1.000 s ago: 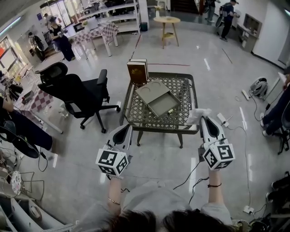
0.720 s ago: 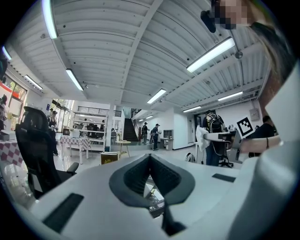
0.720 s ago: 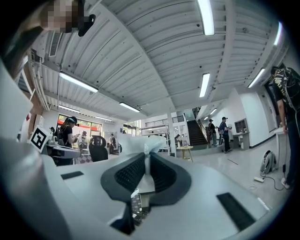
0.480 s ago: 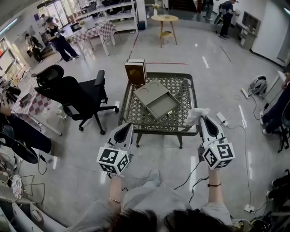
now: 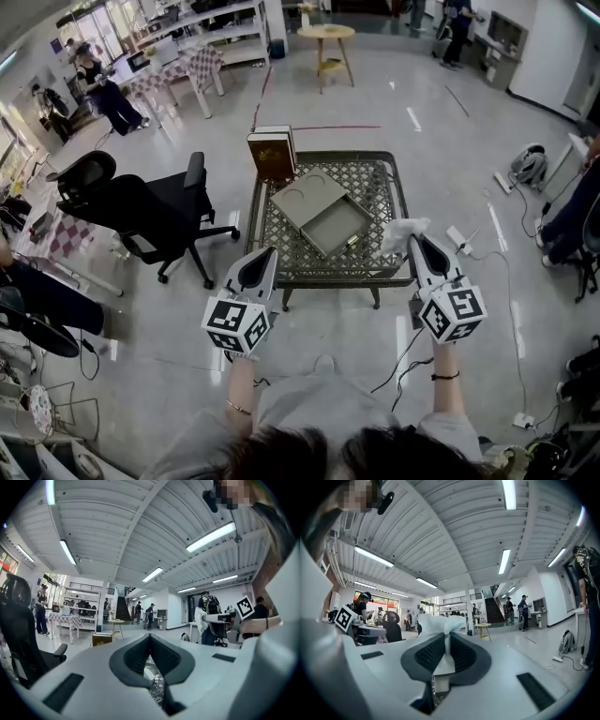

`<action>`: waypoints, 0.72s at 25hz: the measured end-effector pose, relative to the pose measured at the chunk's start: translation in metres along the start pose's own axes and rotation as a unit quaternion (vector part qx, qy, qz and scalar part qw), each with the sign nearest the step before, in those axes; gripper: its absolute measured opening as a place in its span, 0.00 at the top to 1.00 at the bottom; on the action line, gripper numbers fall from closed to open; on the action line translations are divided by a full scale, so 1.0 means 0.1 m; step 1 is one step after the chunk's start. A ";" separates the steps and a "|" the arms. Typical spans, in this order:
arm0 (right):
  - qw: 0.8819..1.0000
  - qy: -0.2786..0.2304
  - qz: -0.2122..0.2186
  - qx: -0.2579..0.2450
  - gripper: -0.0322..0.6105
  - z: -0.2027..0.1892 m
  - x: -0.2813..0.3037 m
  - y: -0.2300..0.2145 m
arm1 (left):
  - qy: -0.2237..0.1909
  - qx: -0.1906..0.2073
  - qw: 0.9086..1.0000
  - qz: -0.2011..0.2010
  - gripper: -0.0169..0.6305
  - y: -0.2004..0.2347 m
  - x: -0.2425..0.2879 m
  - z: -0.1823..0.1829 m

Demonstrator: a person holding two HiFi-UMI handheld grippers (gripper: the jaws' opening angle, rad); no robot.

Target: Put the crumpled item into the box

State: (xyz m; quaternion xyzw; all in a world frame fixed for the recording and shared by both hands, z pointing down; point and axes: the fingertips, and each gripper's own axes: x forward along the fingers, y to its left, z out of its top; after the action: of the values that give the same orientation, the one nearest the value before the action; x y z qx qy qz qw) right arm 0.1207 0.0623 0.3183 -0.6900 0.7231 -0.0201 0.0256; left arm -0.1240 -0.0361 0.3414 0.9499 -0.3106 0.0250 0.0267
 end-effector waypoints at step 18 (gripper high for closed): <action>1.000 0.023 -0.004 0.020 0.87 -0.22 0.59 -0.35 | 0.027 -0.020 0.999 -0.016 0.95 0.26 0.64 -0.23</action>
State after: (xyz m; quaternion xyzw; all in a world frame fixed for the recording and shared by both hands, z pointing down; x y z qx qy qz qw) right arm 0.1511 0.0012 0.3416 -0.6916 0.7202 -0.0503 0.0224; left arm -0.0886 -0.0931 0.3691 0.9530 -0.2946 0.0439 0.0549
